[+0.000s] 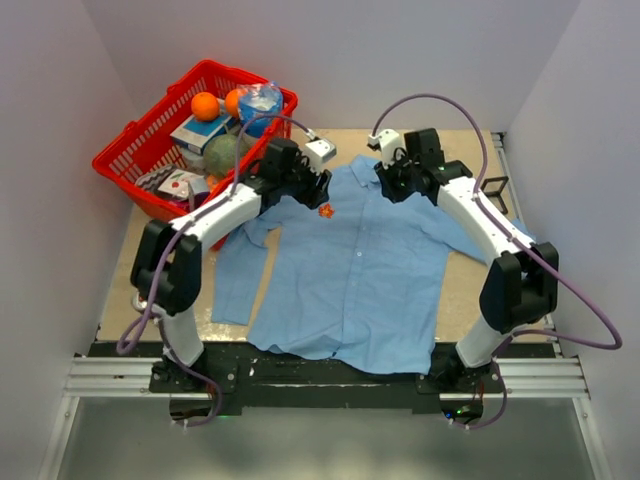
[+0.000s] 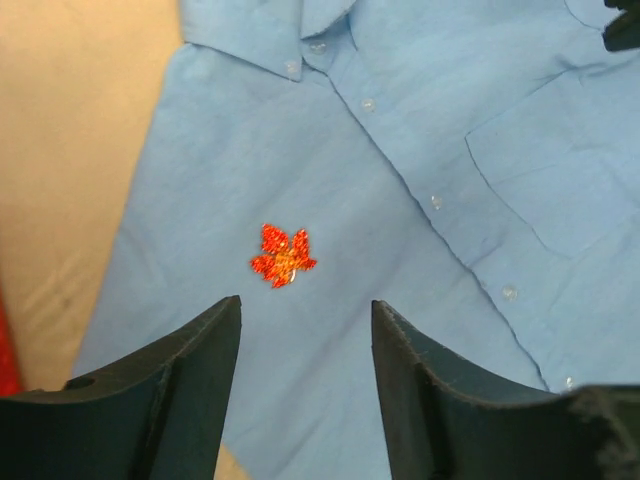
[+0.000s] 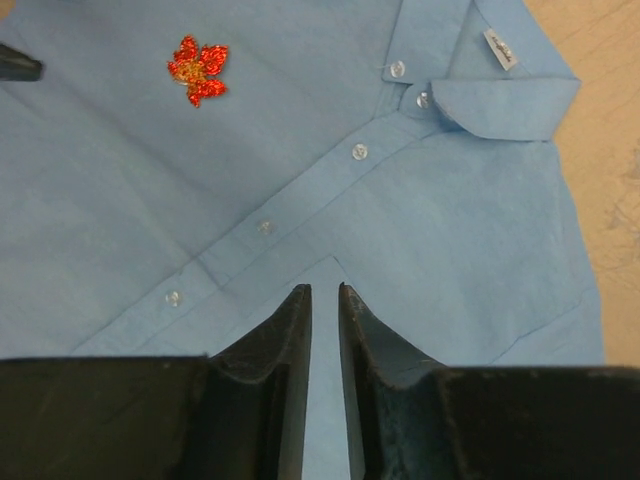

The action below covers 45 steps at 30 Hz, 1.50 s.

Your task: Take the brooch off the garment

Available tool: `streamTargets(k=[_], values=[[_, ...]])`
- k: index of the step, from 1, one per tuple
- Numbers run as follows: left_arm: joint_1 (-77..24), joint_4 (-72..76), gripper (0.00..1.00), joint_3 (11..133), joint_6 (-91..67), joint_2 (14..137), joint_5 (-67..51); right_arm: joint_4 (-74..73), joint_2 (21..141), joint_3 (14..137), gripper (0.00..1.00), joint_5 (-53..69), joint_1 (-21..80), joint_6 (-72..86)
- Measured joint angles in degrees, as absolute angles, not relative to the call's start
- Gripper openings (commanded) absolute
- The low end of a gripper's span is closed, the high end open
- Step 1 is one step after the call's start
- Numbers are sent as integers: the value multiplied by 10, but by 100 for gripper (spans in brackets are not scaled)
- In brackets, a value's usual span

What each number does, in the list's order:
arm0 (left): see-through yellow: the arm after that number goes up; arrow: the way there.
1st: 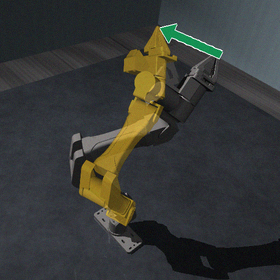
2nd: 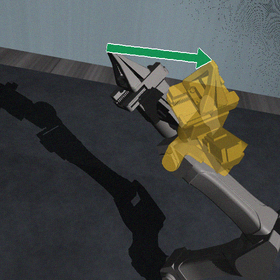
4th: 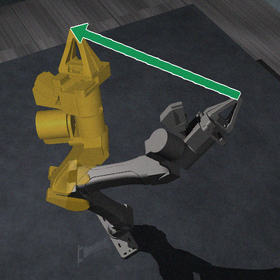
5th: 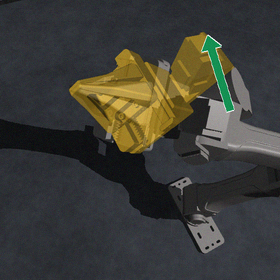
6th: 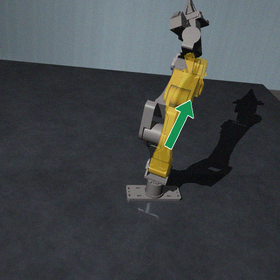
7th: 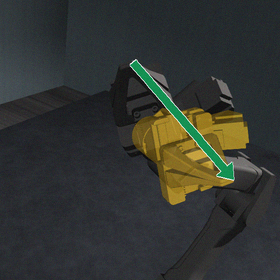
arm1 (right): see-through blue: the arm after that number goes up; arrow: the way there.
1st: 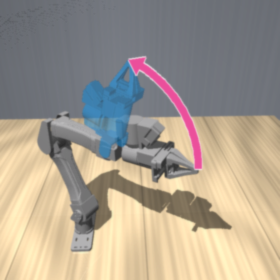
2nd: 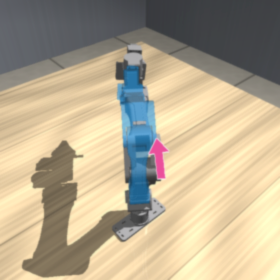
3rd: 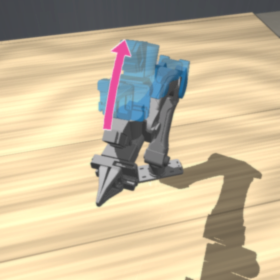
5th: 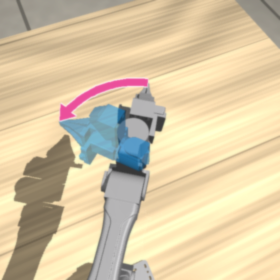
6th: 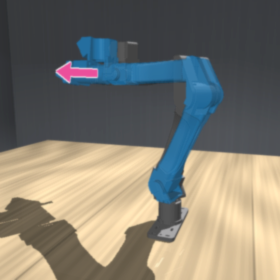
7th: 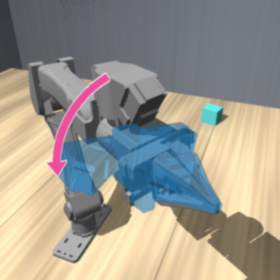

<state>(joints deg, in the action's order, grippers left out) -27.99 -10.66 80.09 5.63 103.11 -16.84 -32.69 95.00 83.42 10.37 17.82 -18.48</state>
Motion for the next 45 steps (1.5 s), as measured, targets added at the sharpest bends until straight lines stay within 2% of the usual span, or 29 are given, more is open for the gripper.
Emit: streamTargets(k=[5, 10, 13, 15, 21, 33, 39, 42, 43, 45], values=[[-277, -132, 45, 888, 44, 1136, -185, -301, 985, 815, 14, 138, 169, -170], [-272, -145, 47, 932, 40, 1222, -190, -280, 1040, 795, 14, 166, 170, -110], [-272, -149, 50, 944, 35, 1254, -193, -279, 1042, 778, 14, 178, 170, -90], [-272, -150, 54, 946, 31, 1262, -192, -272, 1047, 779, 14, 181, 170, -83], [-272, -146, 54, 957, 21, 1267, -188, -265, 1092, 783, 14, 191, 170, -73], [-279, -143, 48, 966, 19, 1291, -178, -264, 1117, 801, 15, 191, 170, -57], [-279, -143, 40, 970, 19, 1294, -178, -264, 1117, 801, 16, 190, 170, -55], [-279, -143, 32, 974, 19, 1297, -178, -265, 1118, 802, 16, 190, 170, -55], [-279, -143, 27, 977, 19, 1299, -178, -265, 1119, 804, 16, 190, 170, -55], [-280, -142, 24, 984, 18, 1304, -178, -265, 1120, 807, 16, 190, 170, -55]])
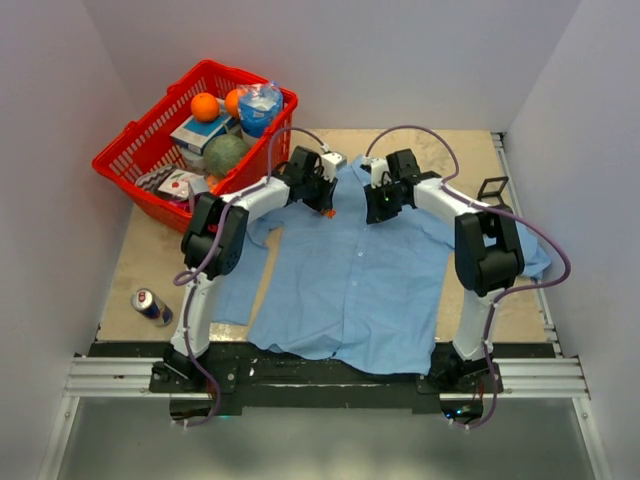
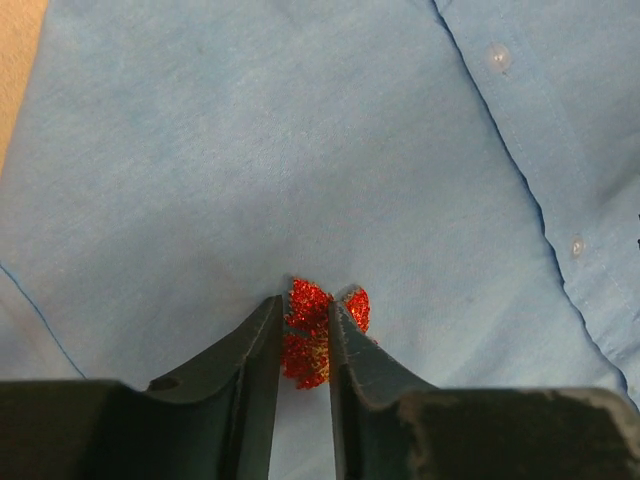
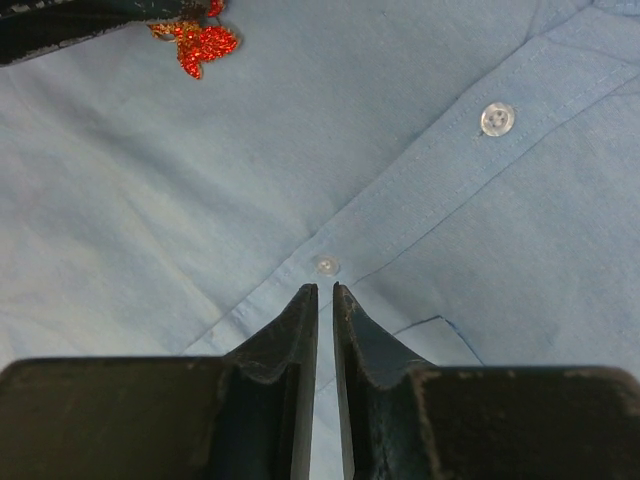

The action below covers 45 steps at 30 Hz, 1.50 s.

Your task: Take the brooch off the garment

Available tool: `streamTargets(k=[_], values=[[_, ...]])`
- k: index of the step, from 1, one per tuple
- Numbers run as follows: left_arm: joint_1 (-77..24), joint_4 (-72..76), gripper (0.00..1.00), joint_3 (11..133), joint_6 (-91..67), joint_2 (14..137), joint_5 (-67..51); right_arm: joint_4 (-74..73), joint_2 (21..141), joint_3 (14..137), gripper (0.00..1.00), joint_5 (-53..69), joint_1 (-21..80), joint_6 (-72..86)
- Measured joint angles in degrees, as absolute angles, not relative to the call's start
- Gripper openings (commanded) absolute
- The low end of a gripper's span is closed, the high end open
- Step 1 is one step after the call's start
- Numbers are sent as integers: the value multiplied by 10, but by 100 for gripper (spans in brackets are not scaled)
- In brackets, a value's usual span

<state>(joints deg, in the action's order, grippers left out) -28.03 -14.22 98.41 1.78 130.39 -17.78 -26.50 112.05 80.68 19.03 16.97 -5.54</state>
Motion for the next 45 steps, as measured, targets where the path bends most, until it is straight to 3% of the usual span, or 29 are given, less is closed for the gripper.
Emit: streamTargets(k=[3, 7, 14, 19, 22, 26, 34, 41, 45], values=[[-282, -143, 17, 992, 15, 1305, -177, -265, 1121, 808, 17, 190, 170, -56], [-283, -143, 0, 997, 15, 1306, -181, -265, 1121, 808, 17, 190, 170, -56], [-283, -143, 0, 1001, 11, 1306, -221, -265, 1121, 808, 16, 189, 170, -58], [-277, -140, 0, 1000, -29, 1306, -263, -252, 1111, 800, 32, 188, 175, -82], [-267, -122, 0, 984, -68, 1304, -317, -199, 1037, 726, 35, 198, 181, -129], [-248, -101, 0, 958, -115, 1304, -382, -188, 1001, 725, 40, 218, 186, -154], [-237, -60, 0, 940, -180, 1304, -458, -220, 1123, 833, 41, 331, 182, -95], [-237, -74, 0, 938, -177, 1295, -412, -230, 1164, 834, 42, 363, 183, -46], [-232, -99, 0, 902, -156, 1245, -356, -224, 1187, 843, 50, 370, 183, -25]])
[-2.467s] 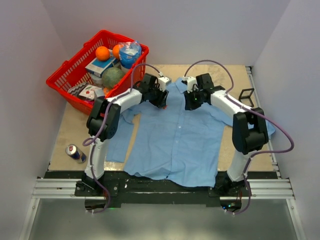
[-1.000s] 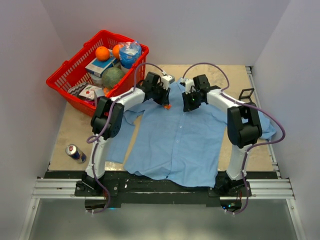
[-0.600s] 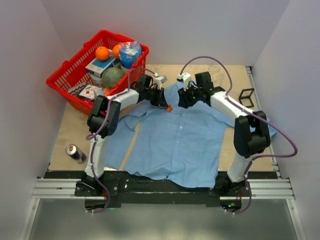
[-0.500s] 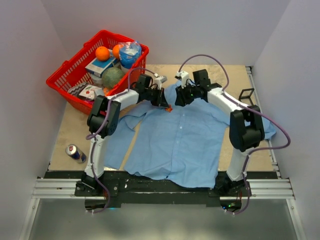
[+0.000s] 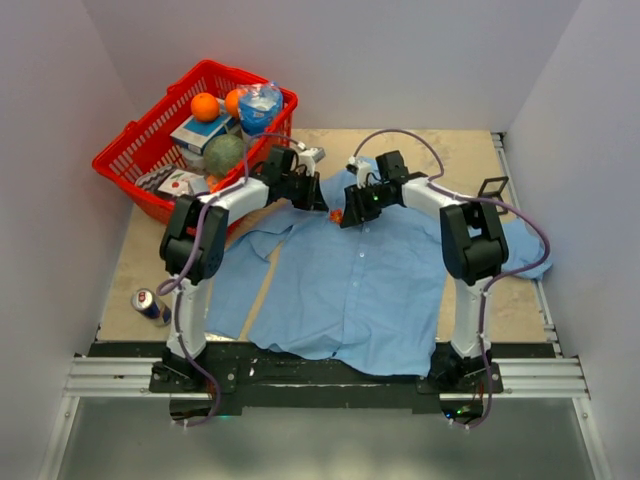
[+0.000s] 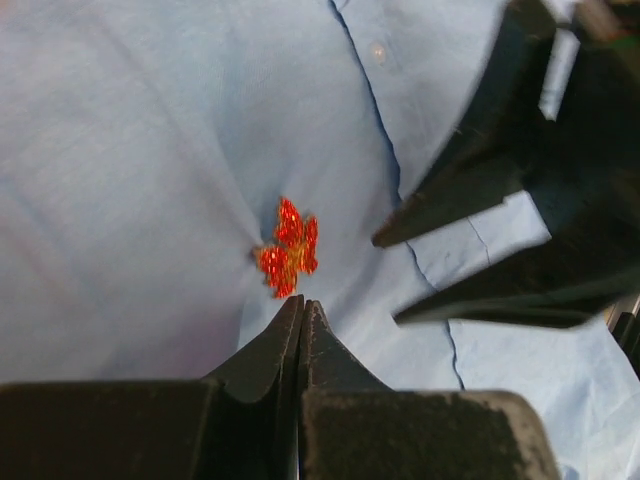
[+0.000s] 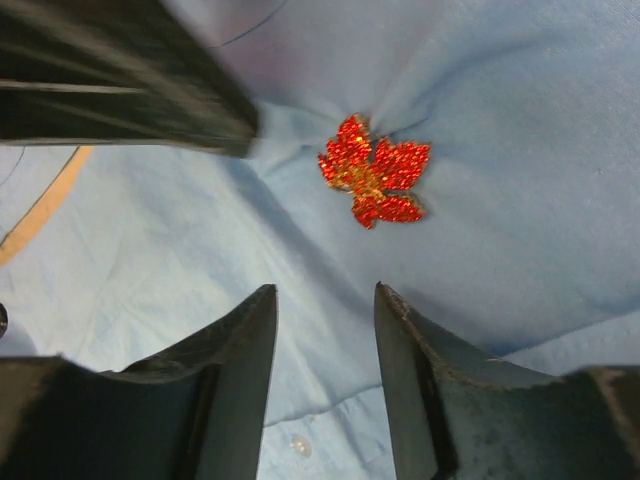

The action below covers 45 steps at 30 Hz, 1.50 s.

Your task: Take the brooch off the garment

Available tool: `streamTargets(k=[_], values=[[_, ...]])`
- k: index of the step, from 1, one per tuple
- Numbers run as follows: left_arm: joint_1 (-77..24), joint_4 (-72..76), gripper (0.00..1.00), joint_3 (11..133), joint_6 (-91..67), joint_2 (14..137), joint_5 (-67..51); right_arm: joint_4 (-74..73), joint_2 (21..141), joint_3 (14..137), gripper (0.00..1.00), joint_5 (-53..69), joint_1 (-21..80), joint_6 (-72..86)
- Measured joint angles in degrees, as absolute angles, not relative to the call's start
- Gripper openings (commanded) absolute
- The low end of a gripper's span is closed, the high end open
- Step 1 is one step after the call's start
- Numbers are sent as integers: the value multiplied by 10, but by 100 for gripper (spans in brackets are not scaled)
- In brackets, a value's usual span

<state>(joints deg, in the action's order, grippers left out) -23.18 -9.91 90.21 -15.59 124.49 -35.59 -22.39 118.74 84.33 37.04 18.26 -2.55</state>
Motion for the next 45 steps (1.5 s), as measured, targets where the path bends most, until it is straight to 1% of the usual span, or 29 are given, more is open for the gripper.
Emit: streamTargets(k=[3, 6, 10, 15, 18, 21, 25, 31, 36, 38, 42, 43, 44, 45], values=[[-221, -109, 0, 875, -149, 1201, -345, -222, 1208, 856, 54, 369, 183, -18], [-211, -103, 0, 858, -144, 1182, -340, -218, 1227, 870, 57, 367, 183, -3], [-212, -107, 0, 837, -128, 1184, -318, -213, 1244, 889, 59, 361, 183, 18], [-220, -115, 0, 835, -112, 1203, -283, -203, 1251, 902, 65, 355, 183, 37], [-222, -118, 0, 835, -103, 1211, -255, -191, 1253, 903, 66, 357, 183, 55], [-222, -122, 0, 835, -98, 1215, -231, -176, 1260, 904, 64, 362, 183, 74], [-222, -123, 0, 835, -93, 1219, -208, -156, 1273, 911, 55, 385, 183, 93], [-223, -123, 0, 835, -92, 1220, -200, -137, 1291, 915, 49, 429, 184, 124], [-223, -123, 0, 835, -91, 1220, -197, -137, 1298, 917, 38, 452, 192, 136], [-223, -123, 0, 835, -91, 1220, -196, -137, 1298, 917, 37, 461, 194, 142], [-223, -121, 0, 835, -87, 1220, -196, -123, 1297, 917, 38, 476, 196, 168], [-223, -121, 4, 835, -85, 1220, -196, -116, 1297, 917, 38, 477, 196, 177], [-223, -120, 11, 835, -83, 1220, -197, -108, 1297, 917, 40, 480, 196, 187], [-223, -120, 21, 835, -81, 1220, -199, -97, 1297, 917, 40, 483, 196, 197]])
